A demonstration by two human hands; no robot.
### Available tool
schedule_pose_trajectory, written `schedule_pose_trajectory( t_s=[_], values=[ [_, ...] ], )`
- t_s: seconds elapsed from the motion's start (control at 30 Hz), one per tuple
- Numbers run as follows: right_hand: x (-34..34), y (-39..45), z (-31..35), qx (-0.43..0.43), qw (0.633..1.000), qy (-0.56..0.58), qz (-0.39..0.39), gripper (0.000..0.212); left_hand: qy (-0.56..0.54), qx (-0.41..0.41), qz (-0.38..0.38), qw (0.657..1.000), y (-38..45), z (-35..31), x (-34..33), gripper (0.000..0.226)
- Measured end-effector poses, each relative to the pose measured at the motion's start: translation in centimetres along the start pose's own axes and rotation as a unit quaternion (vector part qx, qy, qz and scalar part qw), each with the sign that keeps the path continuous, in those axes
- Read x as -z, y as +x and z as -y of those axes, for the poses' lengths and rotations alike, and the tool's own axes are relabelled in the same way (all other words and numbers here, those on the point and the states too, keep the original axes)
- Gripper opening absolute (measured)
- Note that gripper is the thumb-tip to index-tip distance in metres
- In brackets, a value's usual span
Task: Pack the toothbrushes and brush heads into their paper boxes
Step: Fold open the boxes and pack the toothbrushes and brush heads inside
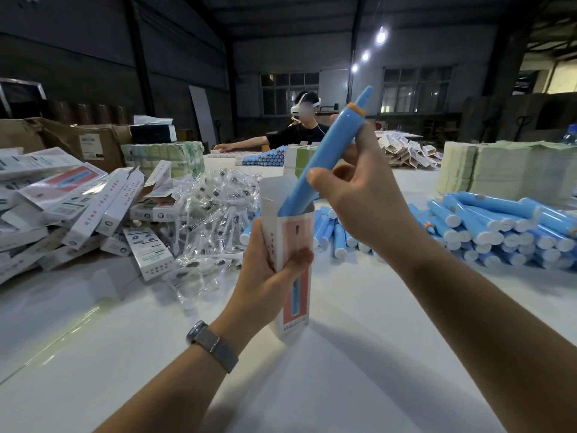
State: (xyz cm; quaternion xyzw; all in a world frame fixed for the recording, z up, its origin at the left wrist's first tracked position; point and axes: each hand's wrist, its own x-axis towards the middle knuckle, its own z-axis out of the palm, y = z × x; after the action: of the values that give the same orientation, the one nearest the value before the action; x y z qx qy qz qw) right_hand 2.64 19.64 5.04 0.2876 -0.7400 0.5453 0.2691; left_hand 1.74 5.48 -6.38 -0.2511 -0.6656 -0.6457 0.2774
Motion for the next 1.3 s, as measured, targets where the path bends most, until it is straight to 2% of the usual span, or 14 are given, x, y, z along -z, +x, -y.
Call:
schedule_pose_trajectory(
  t_s=[0.13, 0.23, 0.37, 0.4, 0.53, 0.57, 0.67, 0.73, 0.87, 0.93, 1.0, 1.1, 1.2, 1.3],
  values=[
    [0.4, 0.4, 0.3, 0.039, 0.997, -0.072, -0.001, 0.045, 0.004, -0.002, 0.023, 1.0, -0.2, -0.3, -0.4, 0.04],
    [0.5, 0.3, -0.1, 0.054, 0.993, -0.101, 0.033, 0.046, 0.013, -0.006, 0.036, 0.999, -0.4, -0.4, -0.7, 0.041],
    [0.2, 0.1, -1.3, 0.056, 0.995, -0.044, 0.066, 0.08, 0.01, -0.001, 0.003, 1.0, -0.2, -0.3, -0.4, 0.032],
    [0.0, 0.0, -1.6, 0.066, 0.995, -0.044, 0.057, 0.08, 0.006, 0.002, -0.001, 1.0, -0.2, -0.3, -0.4, 0.031],
    [-0.8, -0.4, -3.0, 0.063, 0.994, -0.08, 0.039, 0.027, -0.015, 0.012, 0.0, 1.0, -0.1, -0.4, -0.2, 0.031],
    [-1.0, -0.5, -3.4, 0.056, 0.994, -0.086, 0.045, 0.021, -0.02, 0.017, 0.0, 1.0, 0.0, -0.4, -0.1, 0.032],
    [-1.5, -0.8, -4.1, 0.042, 0.996, -0.062, 0.051, 0.017, -0.026, 0.038, -0.002, 0.999, 0.3, -0.6, 0.5, 0.036],
    [-1.9, -0.9, -4.3, 0.029, 0.999, -0.006, 0.045, 0.02, -0.017, 0.047, -0.008, 0.999, 0.6, -0.8, 1.2, 0.04],
    [-3.4, -0.9, -6.3, -0.074, 0.99, 0.122, 0.018, 0.018, 0.057, 0.051, -0.069, 0.995, 1.7, -0.7, 3.8, 0.036],
    [-4.7, -0.8, -8.2, -0.135, 0.988, 0.067, 0.04, 0.014, 0.109, 0.067, -0.138, 0.982, 2.1, -0.3, 5.6, 0.036],
    [-6.3, -0.5, -10.2, -0.168, 0.979, -0.048, 0.106, 0.016, 0.149, 0.096, -0.218, 0.96, 2.4, 0.2, 7.1, 0.039],
    [-9.0, -0.2, -12.0, -0.127, 0.934, -0.233, 0.238, 0.037, 0.189, 0.108, -0.299, 0.929, 2.5, 0.5, 7.8, 0.048],
    [-11.6, 0.1, -13.0, -0.07, 0.877, -0.354, 0.318, 0.05, 0.207, 0.101, -0.312, 0.922, 2.6, 0.7, 7.6, 0.051],
    [-13.5, 0.1, -13.7, -0.058, 0.855, -0.416, 0.304, 0.04, 0.217, 0.1, -0.305, 0.922, 2.6, 0.9, 7.6, 0.045]
  ],
)
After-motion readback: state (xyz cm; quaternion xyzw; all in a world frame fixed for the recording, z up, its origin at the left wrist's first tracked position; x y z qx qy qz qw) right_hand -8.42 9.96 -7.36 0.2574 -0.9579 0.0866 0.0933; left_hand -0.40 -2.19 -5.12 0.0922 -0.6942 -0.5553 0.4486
